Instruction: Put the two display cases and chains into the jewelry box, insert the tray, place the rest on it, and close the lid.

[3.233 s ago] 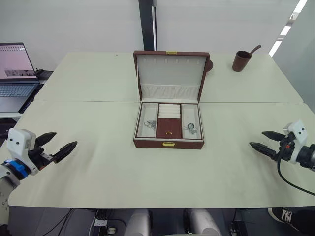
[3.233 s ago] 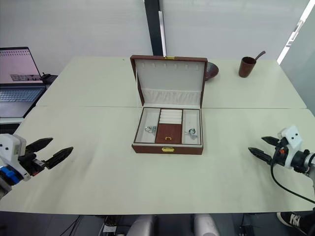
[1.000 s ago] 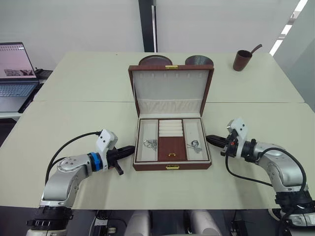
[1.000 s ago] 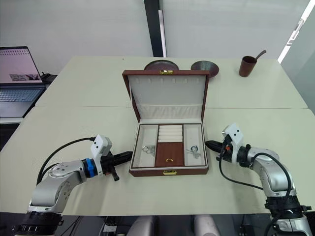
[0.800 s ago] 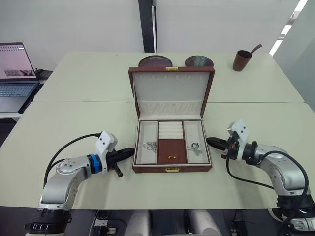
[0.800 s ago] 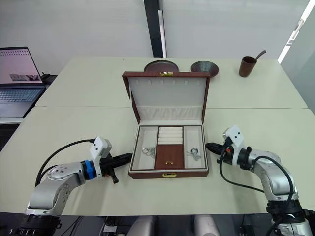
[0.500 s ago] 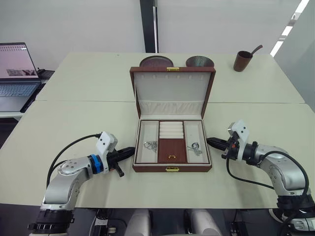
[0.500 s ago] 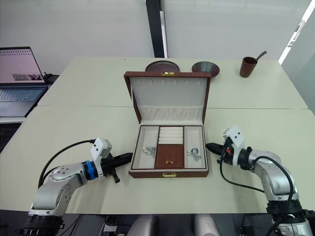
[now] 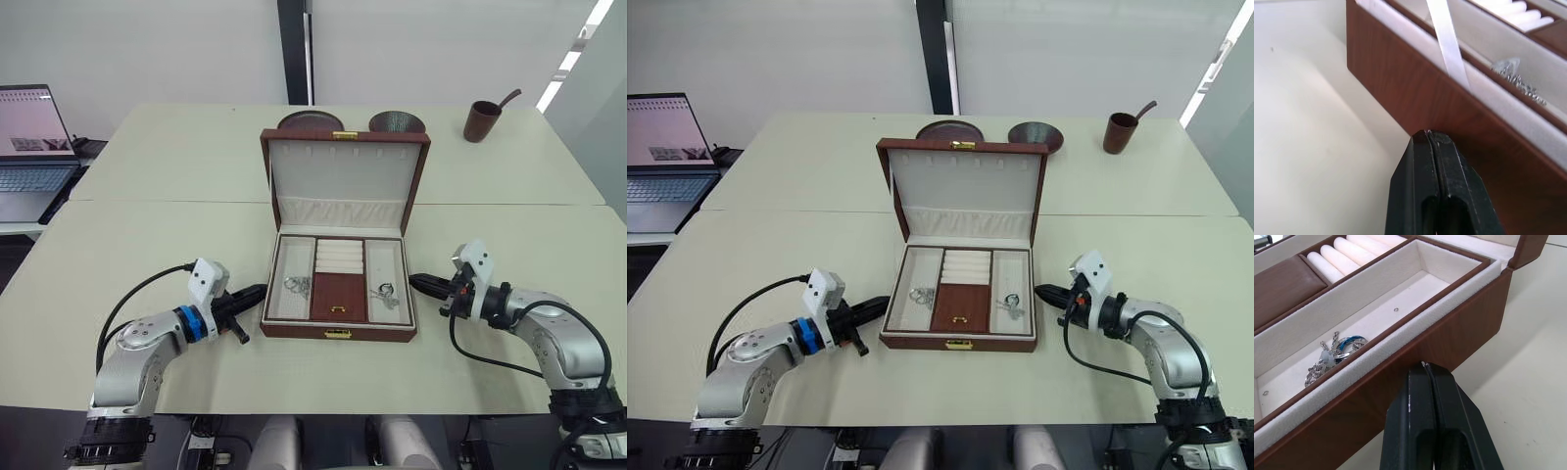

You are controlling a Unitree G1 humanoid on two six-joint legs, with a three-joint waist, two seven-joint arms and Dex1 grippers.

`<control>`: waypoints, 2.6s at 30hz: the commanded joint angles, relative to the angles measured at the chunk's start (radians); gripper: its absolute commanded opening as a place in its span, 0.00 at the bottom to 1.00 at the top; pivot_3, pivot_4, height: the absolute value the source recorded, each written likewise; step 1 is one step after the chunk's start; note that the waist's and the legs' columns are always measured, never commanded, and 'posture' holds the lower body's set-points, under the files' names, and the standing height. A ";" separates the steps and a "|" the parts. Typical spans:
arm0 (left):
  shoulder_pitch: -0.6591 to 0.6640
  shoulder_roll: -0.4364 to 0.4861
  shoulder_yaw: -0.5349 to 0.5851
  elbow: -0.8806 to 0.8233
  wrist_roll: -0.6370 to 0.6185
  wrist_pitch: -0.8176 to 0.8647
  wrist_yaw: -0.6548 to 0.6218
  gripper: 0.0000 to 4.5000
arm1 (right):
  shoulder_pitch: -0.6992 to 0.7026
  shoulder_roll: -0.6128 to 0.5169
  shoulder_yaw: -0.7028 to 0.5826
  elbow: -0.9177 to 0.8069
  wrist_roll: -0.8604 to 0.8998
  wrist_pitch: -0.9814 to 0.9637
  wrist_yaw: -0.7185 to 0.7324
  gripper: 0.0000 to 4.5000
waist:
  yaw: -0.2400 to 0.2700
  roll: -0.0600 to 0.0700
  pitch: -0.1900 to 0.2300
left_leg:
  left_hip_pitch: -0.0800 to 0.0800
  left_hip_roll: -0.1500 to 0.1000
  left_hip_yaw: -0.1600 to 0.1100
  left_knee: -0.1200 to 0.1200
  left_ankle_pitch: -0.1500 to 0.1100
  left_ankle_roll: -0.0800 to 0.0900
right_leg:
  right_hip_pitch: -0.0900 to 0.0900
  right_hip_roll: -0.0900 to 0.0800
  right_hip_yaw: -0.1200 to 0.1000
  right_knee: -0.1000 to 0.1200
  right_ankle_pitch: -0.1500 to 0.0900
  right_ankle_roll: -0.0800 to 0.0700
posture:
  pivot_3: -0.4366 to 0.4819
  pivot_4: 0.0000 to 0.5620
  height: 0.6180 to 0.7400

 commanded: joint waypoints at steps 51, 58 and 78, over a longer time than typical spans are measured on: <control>0.906 -0.240 0.153 -0.678 -0.218 -0.593 0.040 0.00 | -1.018 0.100 -0.065 1.332 -0.150 -0.741 0.163 0.01 | -0.027 -0.001 0.003 | 0.001 0.001 0.009 0.000 0.000 0.001 | -0.001 0.000 0.007 -0.002 0.001 -0.001 | 0.48 0.27 1.00; 0.904 -0.229 0.146 -0.678 -0.216 -0.593 0.059 0.00 | -1.026 0.127 -0.066 1.306 -0.142 -0.710 0.243 0.01 | -0.027 0.000 0.003 | 0.001 0.001 0.009 0.000 0.000 0.001 | -0.001 0.000 0.007 -0.001 0.001 -0.001 | 0.48 0.27 1.00; 0.889 -0.197 0.127 -0.672 -0.214 -0.586 0.108 0.00 | -0.805 -0.025 0.081 0.832 -0.076 -0.328 0.649 0.01 | -0.028 0.001 0.004 | 0.001 0.001 0.008 0.000 0.000 0.001 | -0.001 0.000 0.006 -0.002 0.001 -0.001 | 0.48 0.27 1.00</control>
